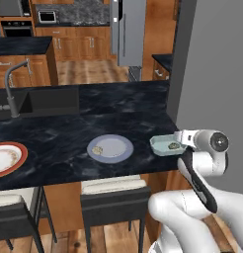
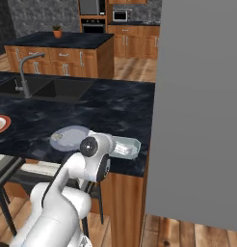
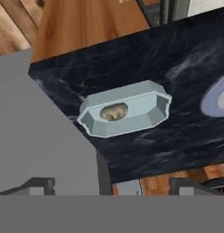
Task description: Place two dumplings into each of the tupperware containers and then place the containers in the fridge.
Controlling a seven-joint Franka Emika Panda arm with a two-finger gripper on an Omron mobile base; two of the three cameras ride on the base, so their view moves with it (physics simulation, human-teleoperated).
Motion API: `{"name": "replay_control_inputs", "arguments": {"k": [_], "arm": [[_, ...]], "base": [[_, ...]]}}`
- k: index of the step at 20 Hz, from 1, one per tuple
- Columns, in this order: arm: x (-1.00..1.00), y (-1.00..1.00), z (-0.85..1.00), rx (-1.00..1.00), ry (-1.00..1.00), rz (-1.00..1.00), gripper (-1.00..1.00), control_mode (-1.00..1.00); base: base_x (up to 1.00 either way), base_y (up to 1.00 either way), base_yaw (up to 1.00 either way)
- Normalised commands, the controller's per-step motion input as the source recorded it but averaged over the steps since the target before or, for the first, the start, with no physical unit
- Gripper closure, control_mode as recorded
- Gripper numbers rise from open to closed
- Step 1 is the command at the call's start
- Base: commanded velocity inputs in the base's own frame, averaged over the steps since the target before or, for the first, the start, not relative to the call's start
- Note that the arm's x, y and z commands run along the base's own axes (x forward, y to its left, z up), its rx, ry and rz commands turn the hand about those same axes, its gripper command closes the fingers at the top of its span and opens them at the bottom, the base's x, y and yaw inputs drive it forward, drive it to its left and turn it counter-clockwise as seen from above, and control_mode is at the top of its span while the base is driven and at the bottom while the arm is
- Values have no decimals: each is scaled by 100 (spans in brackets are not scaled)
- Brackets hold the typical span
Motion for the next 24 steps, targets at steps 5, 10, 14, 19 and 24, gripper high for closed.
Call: {"name": "replay_control_inputs", "arguments": {"k": [5, 10, 14, 19, 24], "arm": [[-35, 41, 100, -28, 27, 11, -100, -100], [-28, 41, 100, -32, 35, 12, -100, -100], [-9, 26, 57, -24, 60, 17, -100, -100], [4, 81, -17, -13, 31, 32, -100, -100], [29, 82, -57, 14, -11, 36, -100, -100]], "base": [[0, 0, 0], [0, 0, 0], [0, 0, 0], [0, 0, 0], [0, 0, 0]]}}
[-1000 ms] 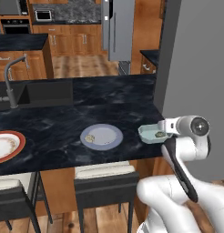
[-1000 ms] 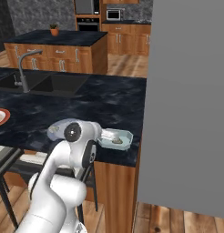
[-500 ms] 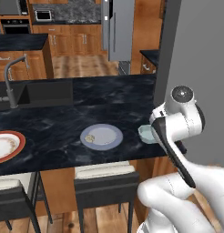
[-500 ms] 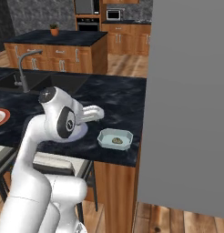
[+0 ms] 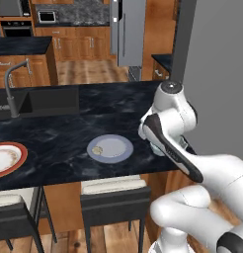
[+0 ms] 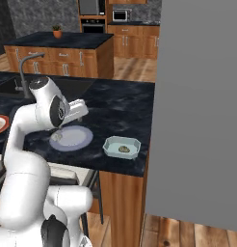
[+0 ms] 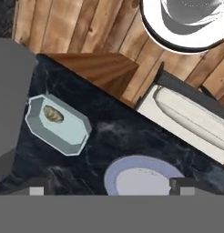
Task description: Place two dumplings into each of the tupperware containers and then place the containers in the fridge.
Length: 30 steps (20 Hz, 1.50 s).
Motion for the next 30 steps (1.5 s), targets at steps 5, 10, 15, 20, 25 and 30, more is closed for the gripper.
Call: {"name": "replay_control_inputs", "arguments": {"k": [5, 10, 15, 20, 25, 30], "arm": [[24, 44, -61, 38, -16, 17, -100, -100], [4, 46, -12, 25, 8, -4, -100, -100], [26, 56, 0, 0, 44, -23, -100, -100], [57, 51, -14, 0, 24, -29, -100, -100], [52, 20, -41, 1, 5, -32, -100, -100], [49, 8, -54, 7, 0, -18, -100, -100]], "base": [[0, 0, 0], [0, 0, 0], [0, 0, 0], [0, 0, 0], [0, 0, 0], [0, 0, 0]]}}
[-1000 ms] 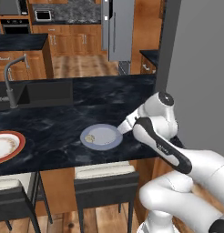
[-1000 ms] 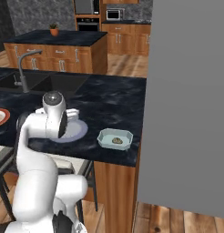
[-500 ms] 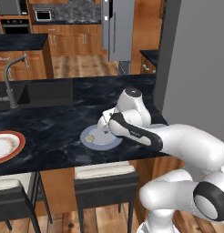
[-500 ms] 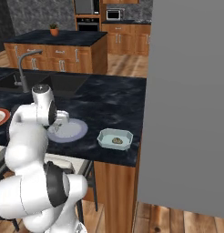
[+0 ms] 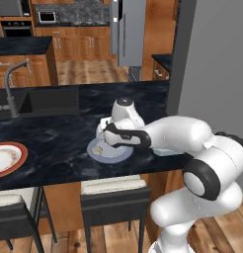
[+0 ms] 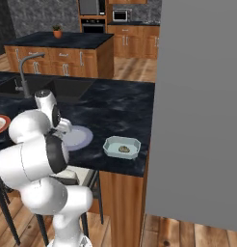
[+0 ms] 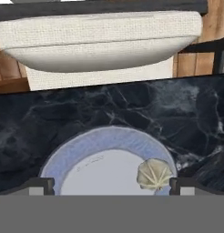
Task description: Place two dumplings into each of the tupperware containers and then place the containers in the fridge.
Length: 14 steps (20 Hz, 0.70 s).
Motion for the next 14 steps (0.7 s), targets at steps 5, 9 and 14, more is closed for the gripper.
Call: {"name": "replay_control_inputs", "arguments": {"k": [5, 9, 14], "arm": [[58, 26, -53, 14, 5, -1, -100, -100], [74, 42, -34, 6, 13, 0, -100, -100], [80, 50, -23, 0, 21, 0, -100, -100]], "base": [[0, 0, 0], [0, 0, 0], [0, 0, 0]]}}
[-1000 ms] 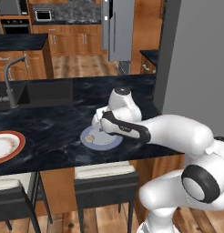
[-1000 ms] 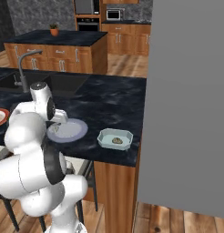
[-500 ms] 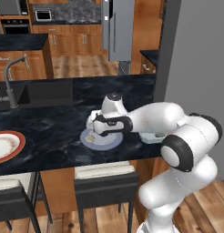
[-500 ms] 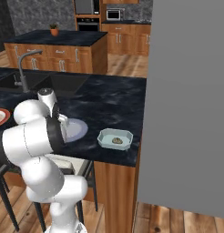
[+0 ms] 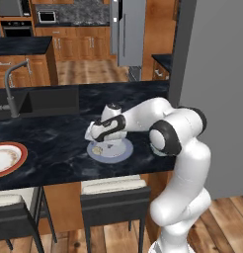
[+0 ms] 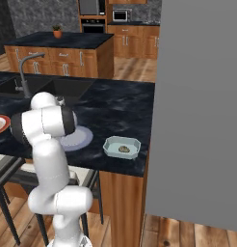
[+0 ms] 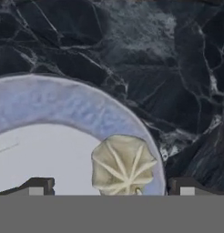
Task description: Place two dumplings into each of the tupperware containers and then place the containers in the fridge.
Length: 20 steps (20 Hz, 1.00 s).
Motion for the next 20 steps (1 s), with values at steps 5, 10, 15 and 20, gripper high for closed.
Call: {"name": "replay_control_inputs", "arguments": {"k": [5, 10, 15, 20], "arm": [[65, 39, -34, 0, 17, 0, -100, -100], [-3, 5, -22, 0, 2, 0, -100, -100], [-60, 0, -7, 0, -1, 0, -100, -100], [-29, -16, -15, 0, -1, 0, -100, -100]], "base": [[0, 0, 0], [0, 0, 0], [0, 0, 0], [0, 0, 0]]}}
